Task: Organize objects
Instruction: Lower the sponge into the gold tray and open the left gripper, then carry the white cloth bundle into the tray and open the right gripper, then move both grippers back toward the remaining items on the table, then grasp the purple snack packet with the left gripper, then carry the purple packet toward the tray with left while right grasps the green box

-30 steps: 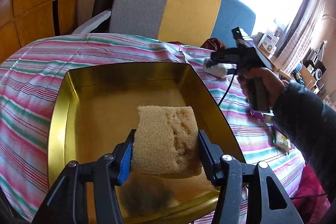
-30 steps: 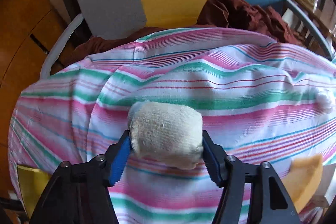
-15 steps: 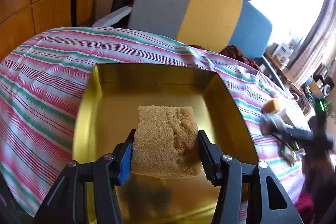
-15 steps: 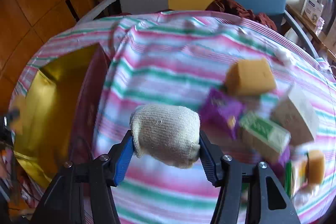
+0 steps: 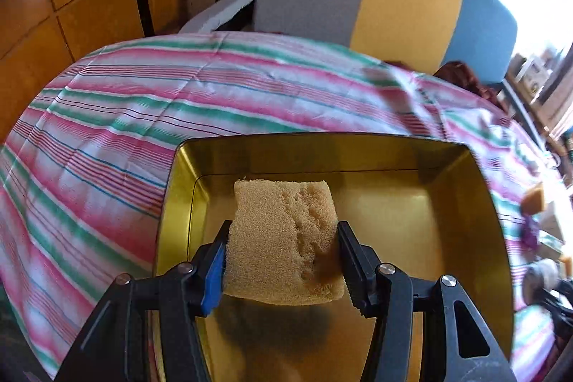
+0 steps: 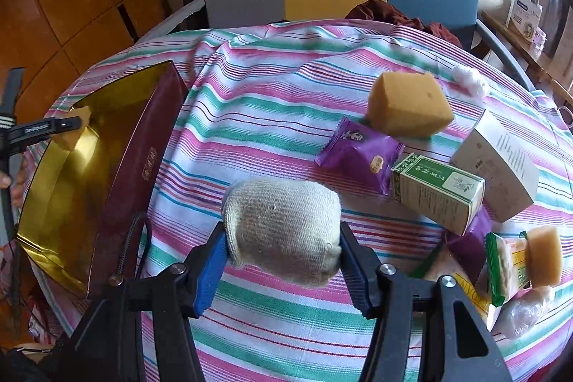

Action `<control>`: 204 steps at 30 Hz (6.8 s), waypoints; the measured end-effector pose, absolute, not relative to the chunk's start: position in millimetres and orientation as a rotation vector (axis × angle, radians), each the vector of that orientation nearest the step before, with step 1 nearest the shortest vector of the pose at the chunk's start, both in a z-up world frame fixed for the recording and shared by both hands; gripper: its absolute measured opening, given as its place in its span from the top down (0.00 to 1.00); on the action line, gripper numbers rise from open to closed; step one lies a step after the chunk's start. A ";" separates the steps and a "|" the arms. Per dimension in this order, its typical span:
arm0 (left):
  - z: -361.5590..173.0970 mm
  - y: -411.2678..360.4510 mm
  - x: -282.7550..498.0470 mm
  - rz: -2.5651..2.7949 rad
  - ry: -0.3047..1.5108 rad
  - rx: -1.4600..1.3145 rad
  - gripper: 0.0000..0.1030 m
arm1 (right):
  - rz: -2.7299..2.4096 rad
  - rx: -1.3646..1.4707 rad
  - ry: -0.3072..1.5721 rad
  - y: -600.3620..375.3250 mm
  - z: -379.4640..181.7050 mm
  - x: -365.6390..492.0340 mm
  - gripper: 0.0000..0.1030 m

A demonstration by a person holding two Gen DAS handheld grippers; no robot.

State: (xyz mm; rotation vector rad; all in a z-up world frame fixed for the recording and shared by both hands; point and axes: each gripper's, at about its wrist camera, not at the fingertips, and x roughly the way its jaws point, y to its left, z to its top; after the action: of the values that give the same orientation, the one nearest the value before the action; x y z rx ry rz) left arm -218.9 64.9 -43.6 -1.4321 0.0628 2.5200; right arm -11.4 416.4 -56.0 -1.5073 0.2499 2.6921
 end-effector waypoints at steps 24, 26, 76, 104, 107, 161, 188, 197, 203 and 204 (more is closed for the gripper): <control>-11.4 66.2 -190.2 2.706 0.236 -1.237 0.28 | 2.684 -1.539 0.224 409.9 -62.4 -13.3 0.42; -1.2 62.6 -168.9 2.717 0.189 -1.196 0.26 | 2.684 -1.532 0.225 410.1 -62.4 -13.0 0.42; -6.9 -95.3 -29.8 2.872 -0.244 -1.179 0.21 | 2.811 -1.882 -0.116 100.0 -62.9 -154.6 0.43; 8.5 -75.7 -20.6 2.868 -0.171 -1.118 0.19 | 3.046 -1.686 0.120 160.6 -11.6 -73.5 0.22; 13.1 -68.0 -18.5 2.860 -0.138 -1.100 0.18 | 3.055 -1.650 0.094 178.9 -6.3 -49.0 0.22; -15.4 339.1 -57.0 2.072 0.368 -1.193 0.27 | 2.341 -0.797 1.048 558.7 -15.2 147.9 0.21; -67.3 465.4 -84.3 1.613 0.957 -0.886 0.46 | 2.320 -0.812 1.249 575.0 -30.1 148.1 0.21; -62.4 432.0 -74.9 1.708 0.768 -1.027 0.66 | 2.323 -0.817 1.247 574.7 -30.9 148.2 0.21; -40.1 394.4 -60.5 1.809 0.652 -1.057 0.66 | 2.333 -0.852 1.212 571.3 -30.0 144.3 0.21; -35.2 389.3 -57.5 1.820 0.632 -1.052 0.66 | 2.337 -0.868 1.197 569.7 -29.9 142.2 0.21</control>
State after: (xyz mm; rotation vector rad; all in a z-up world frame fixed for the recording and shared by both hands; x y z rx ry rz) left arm -57.5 389.3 -35.2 -1.0517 0.6319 1.8204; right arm 142.2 569.7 -29.9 -0.8677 1.1971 2.3374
